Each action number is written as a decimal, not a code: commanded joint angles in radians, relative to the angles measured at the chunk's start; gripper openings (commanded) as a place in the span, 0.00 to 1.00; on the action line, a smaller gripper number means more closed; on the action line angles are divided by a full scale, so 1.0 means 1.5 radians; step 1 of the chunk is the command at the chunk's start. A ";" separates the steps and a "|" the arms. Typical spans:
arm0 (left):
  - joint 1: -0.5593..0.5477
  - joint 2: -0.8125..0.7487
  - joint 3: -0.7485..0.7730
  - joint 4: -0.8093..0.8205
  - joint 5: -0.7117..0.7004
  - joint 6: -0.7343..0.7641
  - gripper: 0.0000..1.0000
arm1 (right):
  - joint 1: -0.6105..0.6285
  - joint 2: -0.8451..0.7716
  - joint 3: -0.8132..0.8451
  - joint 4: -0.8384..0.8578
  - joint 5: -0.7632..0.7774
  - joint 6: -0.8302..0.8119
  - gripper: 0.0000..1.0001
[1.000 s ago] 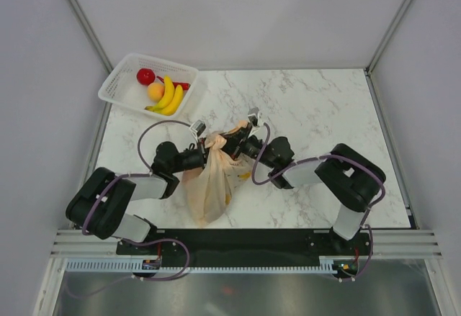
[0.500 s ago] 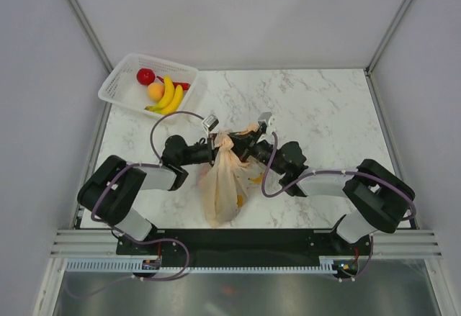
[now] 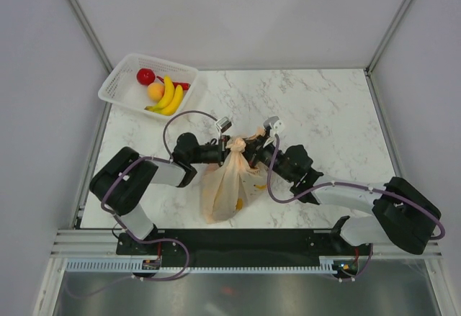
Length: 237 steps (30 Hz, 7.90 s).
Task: Place the fake fruits into the plastic bag and tie a complex knot
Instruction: Tie the plastic bag at the center of the board.
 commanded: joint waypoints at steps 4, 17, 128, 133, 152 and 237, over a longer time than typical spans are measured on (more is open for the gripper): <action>-0.034 0.008 0.063 0.234 0.016 0.012 0.17 | 0.035 -0.036 -0.010 -0.147 -0.073 0.025 0.01; -0.054 0.031 0.070 0.200 0.022 0.046 0.17 | 0.016 -0.127 0.023 -0.266 -0.105 0.082 0.06; -0.094 0.010 0.060 0.045 -0.103 0.144 0.16 | -0.263 -0.321 0.072 -0.469 -0.100 0.166 0.90; -0.096 0.012 0.061 0.046 -0.106 0.144 0.16 | -0.266 -0.317 0.077 -0.478 -0.100 0.162 0.90; -0.098 0.011 0.055 0.041 -0.108 0.144 0.16 | -0.272 -0.362 0.355 -0.830 -0.118 -0.010 0.82; -0.108 0.025 0.059 0.072 -0.090 0.097 0.17 | 0.302 -0.310 0.297 -1.013 0.393 0.081 0.00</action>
